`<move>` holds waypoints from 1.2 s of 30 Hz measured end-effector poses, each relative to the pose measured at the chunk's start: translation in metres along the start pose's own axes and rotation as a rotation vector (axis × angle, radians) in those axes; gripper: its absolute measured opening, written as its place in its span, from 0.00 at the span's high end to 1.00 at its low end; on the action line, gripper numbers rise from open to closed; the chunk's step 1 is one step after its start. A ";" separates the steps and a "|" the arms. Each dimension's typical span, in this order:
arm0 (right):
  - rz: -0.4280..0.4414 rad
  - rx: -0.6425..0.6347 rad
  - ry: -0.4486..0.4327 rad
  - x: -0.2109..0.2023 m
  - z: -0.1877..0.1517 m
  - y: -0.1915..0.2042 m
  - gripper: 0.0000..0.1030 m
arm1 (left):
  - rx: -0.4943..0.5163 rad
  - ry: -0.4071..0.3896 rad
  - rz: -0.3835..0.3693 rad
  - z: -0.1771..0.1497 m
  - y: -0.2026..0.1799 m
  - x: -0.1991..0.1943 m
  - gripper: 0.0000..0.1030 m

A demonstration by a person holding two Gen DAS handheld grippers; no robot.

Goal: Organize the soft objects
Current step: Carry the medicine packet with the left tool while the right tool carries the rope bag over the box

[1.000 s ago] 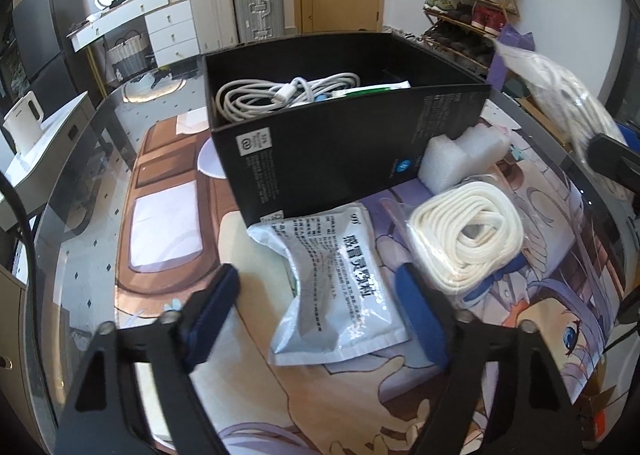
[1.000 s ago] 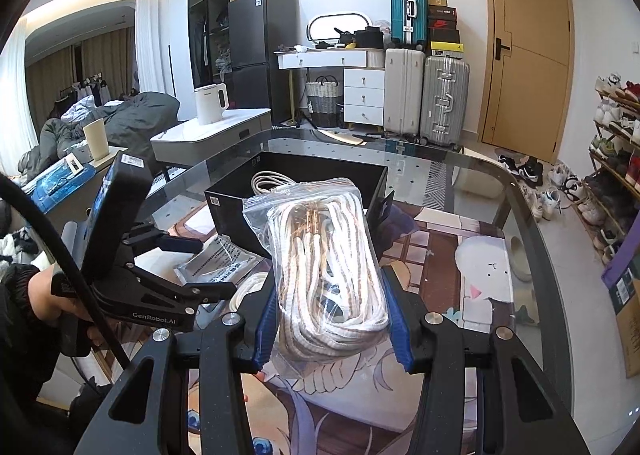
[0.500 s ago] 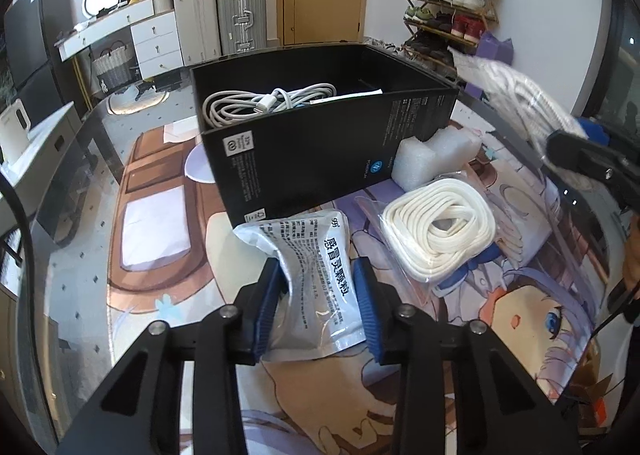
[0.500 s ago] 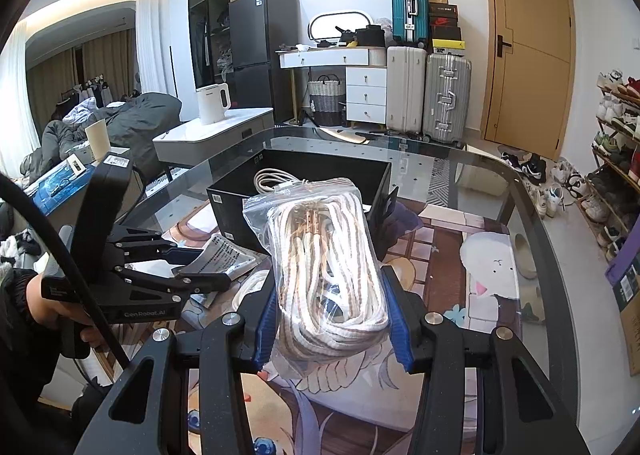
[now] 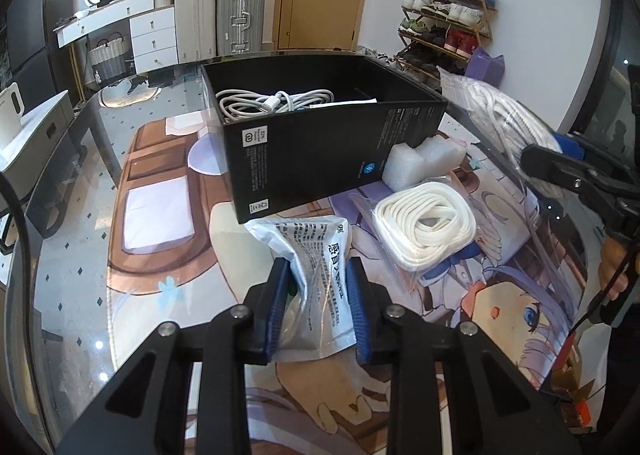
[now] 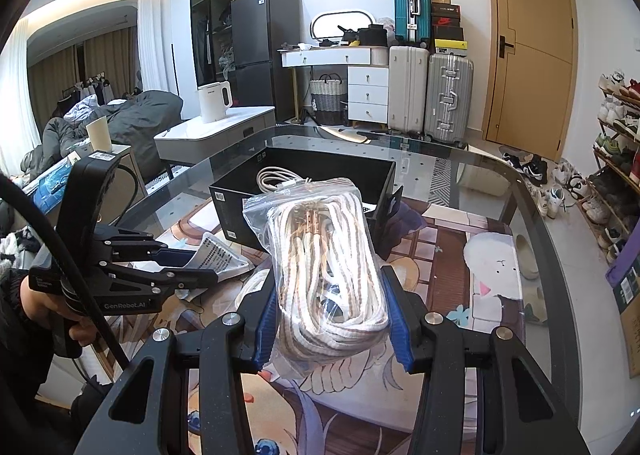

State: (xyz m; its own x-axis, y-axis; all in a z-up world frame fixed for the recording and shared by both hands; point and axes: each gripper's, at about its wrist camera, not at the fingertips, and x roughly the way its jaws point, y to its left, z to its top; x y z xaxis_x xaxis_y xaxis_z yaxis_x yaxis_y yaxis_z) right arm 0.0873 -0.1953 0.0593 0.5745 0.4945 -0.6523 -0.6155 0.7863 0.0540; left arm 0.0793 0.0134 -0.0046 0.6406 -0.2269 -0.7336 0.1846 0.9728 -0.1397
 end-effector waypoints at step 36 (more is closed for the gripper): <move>-0.074 0.032 0.052 0.022 0.025 -0.010 0.54 | -0.054 -0.211 -0.045 0.046 0.010 -0.057 0.74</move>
State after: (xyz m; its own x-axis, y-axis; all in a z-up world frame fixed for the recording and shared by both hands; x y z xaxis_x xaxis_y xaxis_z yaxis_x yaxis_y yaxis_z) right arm 0.1198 -0.1830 0.0638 0.5886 0.4155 -0.6935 -0.5545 0.8317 0.0277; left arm 0.0791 0.0341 0.0670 0.7753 -0.2688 -0.5716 0.1793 0.9614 -0.2088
